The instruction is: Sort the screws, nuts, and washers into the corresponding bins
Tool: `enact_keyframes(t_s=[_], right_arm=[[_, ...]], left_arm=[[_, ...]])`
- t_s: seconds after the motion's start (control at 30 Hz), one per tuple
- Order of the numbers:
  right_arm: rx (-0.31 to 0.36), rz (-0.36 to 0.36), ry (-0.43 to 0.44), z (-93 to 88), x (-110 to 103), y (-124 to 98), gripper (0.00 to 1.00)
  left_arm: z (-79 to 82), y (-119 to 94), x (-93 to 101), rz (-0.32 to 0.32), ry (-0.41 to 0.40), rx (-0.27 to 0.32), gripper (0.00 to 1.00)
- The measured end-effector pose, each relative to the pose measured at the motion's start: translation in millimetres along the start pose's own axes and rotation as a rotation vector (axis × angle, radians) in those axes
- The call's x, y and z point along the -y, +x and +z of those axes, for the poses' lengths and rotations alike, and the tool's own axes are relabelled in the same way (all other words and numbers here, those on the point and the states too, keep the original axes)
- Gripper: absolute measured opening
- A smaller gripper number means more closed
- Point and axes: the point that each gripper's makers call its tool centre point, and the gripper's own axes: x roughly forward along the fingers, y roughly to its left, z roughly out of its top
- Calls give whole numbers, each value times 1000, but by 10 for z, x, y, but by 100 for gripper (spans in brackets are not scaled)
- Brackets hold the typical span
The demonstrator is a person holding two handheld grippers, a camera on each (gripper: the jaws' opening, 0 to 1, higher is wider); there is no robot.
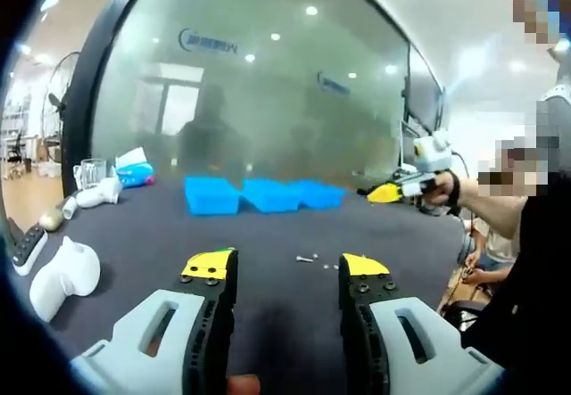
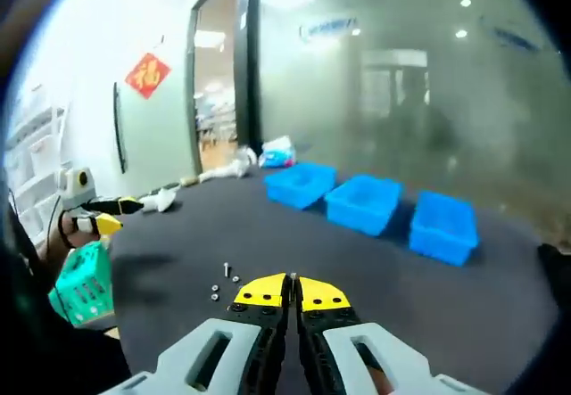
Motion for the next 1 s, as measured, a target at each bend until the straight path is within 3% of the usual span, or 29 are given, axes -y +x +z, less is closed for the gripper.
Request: enact_keyframes(t_s=[0.2, 0.4, 0.73, 1.0], right_arm=[[106, -82, 90, -34, 199, -302, 1], [144, -144, 114, -65, 412, -493, 1], [181, -177, 104, -51, 524, -594, 1], [234, -214, 94, 79, 646, -660, 1]], left_arm=[[-5, -7, -4, 3, 1, 0, 44], [13, -15, -18, 2, 4, 5, 44], [-17, -49, -52, 12, 0, 3, 44], [-12, -54, -61, 14, 1, 3, 44]])
